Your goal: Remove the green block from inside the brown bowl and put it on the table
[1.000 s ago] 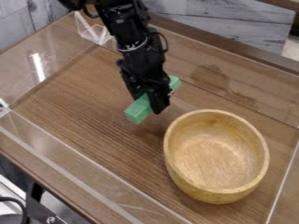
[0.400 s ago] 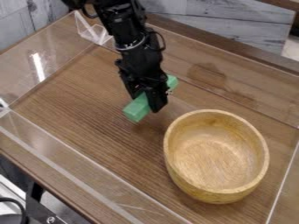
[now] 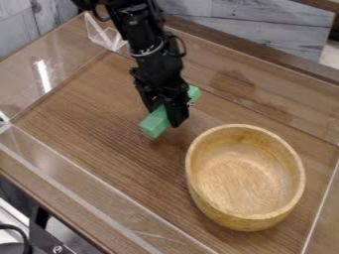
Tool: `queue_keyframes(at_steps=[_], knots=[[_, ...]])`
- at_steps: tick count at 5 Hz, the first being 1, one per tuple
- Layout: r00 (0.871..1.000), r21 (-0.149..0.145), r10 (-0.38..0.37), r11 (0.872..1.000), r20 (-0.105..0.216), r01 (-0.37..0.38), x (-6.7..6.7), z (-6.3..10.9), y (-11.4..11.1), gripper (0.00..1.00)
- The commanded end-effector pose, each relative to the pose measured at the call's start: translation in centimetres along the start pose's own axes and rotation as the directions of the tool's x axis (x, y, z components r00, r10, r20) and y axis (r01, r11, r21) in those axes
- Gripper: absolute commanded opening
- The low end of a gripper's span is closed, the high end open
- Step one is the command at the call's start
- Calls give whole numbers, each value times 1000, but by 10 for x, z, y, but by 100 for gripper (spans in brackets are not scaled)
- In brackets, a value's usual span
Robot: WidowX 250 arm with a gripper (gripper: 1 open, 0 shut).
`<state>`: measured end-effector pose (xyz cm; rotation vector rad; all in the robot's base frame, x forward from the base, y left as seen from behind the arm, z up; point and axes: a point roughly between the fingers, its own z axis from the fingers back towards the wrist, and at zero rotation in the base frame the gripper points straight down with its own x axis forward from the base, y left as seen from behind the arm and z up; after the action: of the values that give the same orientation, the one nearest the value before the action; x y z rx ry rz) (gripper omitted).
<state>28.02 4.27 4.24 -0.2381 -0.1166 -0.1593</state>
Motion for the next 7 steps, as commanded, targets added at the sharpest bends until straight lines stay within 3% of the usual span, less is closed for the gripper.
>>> queue_keyframes(at_steps=[1, 7], knots=[[999, 17, 3, 1000, 50, -4, 12, 13, 6, 0], [999, -17, 37, 999, 23, -36, 14, 14, 15, 0]])
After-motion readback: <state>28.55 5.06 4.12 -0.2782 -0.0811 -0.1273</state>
